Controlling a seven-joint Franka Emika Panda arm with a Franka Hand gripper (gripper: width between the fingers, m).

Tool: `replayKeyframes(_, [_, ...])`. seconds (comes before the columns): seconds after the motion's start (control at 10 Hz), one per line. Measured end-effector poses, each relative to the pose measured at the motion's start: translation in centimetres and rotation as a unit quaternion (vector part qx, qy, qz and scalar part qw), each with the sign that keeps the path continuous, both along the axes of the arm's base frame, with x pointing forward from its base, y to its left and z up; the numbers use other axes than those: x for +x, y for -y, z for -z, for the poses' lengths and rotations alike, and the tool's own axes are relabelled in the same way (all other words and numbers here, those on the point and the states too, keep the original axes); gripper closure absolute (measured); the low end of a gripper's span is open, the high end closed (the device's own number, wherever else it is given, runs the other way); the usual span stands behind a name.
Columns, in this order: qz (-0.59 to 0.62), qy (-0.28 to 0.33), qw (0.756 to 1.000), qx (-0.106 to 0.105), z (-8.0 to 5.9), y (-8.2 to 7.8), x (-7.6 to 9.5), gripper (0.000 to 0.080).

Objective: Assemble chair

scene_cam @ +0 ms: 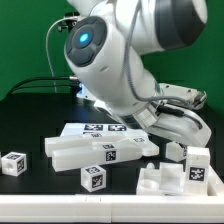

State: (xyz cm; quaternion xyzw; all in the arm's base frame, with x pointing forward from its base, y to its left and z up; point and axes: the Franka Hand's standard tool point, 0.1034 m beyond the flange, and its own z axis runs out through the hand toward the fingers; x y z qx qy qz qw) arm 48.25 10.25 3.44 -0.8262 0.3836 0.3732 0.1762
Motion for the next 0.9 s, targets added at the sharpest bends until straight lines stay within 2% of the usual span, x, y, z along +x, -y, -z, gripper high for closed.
replayKeyframes(0.1, [0.012, -0.006, 1.000, 0.007, 0.1, -0.4, -0.3, 0.0151])
replayKeyframes(0.5, [0.009, -0.005, 1.000, 0.005, 0.1, -0.2, -0.3, 0.0151])
replayKeyframes(0.6, [0.007, -0.012, 1.000, 0.011, -0.1, -0.4, -0.5, 0.0151])
replayKeyframes(0.7, [0.019, -0.027, 0.999, 0.030, -0.5, -0.6, -0.5, 0.0151])
replayKeyframes(0.9, [0.040, -0.034, 0.998, 0.023, -1.1, -0.8, 0.0, 0.0151])
